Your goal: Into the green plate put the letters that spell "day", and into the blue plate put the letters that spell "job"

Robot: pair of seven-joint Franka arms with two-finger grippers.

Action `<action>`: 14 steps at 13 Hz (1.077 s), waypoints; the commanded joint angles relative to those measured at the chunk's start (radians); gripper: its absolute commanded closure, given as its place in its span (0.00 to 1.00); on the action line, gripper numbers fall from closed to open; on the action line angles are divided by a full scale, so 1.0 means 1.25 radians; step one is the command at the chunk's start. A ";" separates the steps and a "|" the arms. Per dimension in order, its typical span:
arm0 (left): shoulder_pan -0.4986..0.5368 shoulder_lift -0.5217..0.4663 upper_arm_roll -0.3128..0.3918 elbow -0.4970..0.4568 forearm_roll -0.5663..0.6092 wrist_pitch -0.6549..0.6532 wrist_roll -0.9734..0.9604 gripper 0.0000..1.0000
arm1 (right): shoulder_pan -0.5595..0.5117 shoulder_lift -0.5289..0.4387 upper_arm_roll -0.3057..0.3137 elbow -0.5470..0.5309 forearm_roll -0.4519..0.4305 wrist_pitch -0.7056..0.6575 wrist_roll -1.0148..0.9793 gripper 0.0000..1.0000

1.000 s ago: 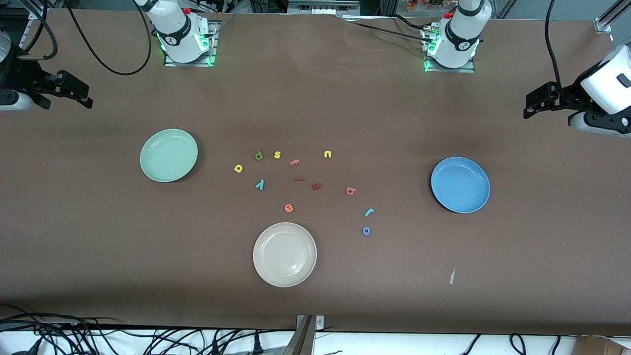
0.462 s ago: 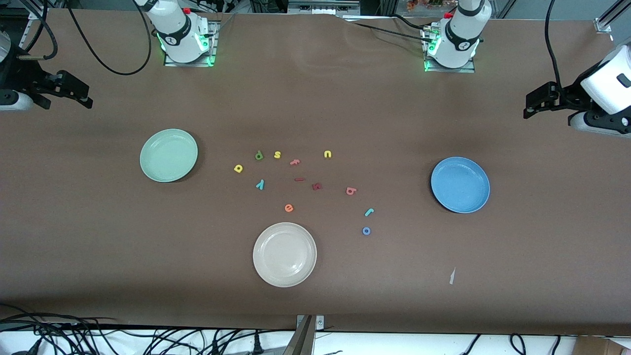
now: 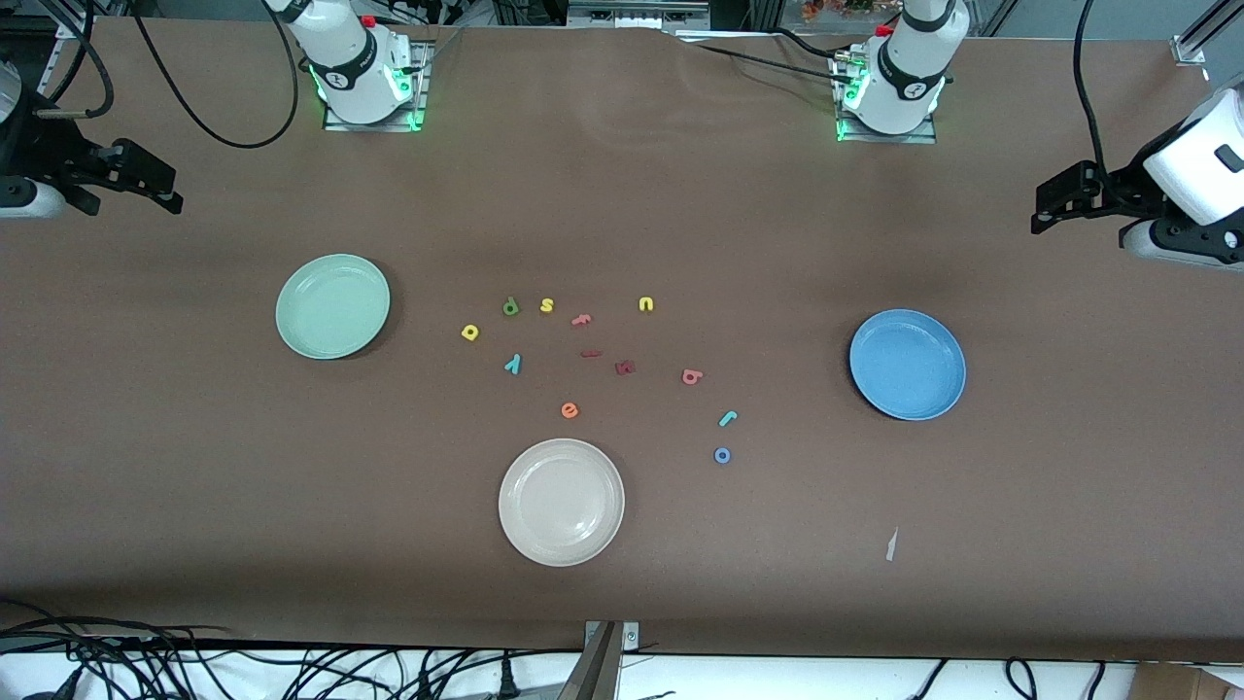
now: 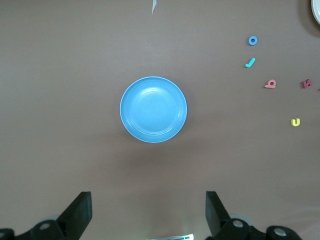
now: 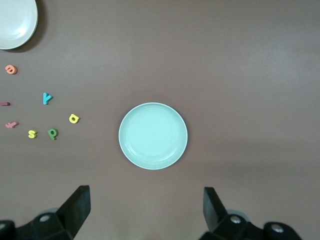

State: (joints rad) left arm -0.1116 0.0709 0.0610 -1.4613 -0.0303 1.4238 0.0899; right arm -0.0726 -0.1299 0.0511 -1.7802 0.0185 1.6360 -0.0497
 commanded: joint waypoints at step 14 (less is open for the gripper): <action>-0.003 0.007 0.000 0.022 0.018 -0.016 -0.002 0.00 | -0.001 -0.014 -0.003 -0.012 0.001 -0.015 -0.008 0.00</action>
State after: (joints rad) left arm -0.1117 0.0710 0.0614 -1.4612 -0.0303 1.4238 0.0899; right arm -0.0726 -0.1299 0.0505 -1.7803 0.0186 1.6228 -0.0497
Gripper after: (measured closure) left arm 0.000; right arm 0.000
